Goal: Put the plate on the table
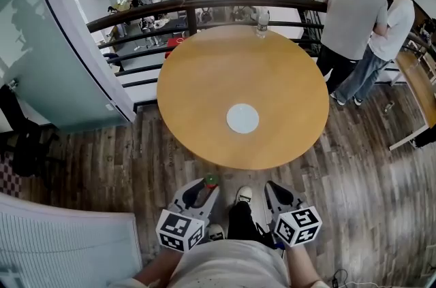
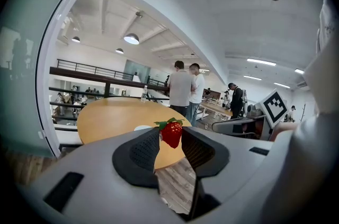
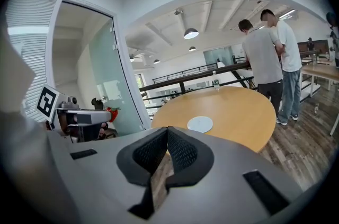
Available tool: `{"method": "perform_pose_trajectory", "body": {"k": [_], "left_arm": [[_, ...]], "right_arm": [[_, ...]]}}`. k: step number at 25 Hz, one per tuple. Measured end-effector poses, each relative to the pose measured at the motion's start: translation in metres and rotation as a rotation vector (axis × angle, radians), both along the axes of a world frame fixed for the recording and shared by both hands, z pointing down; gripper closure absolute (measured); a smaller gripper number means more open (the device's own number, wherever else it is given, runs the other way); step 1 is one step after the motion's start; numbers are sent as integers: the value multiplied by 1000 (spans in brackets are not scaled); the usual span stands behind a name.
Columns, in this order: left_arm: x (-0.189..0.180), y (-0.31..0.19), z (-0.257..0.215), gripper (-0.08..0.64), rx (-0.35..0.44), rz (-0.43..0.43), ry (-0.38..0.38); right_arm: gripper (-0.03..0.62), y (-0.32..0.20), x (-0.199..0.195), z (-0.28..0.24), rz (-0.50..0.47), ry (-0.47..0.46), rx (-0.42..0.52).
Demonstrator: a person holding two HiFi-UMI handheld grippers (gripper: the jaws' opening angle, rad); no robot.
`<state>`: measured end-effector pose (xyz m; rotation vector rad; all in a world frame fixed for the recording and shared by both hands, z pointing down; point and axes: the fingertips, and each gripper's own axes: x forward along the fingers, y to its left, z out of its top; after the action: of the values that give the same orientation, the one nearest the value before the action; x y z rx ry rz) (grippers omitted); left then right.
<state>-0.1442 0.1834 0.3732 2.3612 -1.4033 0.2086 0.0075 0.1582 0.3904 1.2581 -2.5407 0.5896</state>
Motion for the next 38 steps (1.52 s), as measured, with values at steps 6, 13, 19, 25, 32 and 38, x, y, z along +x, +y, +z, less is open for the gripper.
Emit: {"method": "perform_pose_trajectory", "body": {"k": [6,13,19,25,32,38], "left_arm": [[11,-56,-3,414,0,-4,-2],[30,-129,-17,414,17,-34,-13],[48,-178,-19,414,8,-57,-17],[66,-206,-20,414,10,-69,-35],[77,-223,-14,414,-5,-64,-50],[70,-239,-13,414,1,-44,-54]], "right_arm": [[568,-61,10,-5,-13,3,12],[568,-137,26,-19,-56,12,40],[568,-191,40,-23,-102,8,48],[568,-218,57,-18,-127,2,47],[568,-235,75,-11,-105,-9,29],[568,-250,79,-4,-67,8,11]]}}
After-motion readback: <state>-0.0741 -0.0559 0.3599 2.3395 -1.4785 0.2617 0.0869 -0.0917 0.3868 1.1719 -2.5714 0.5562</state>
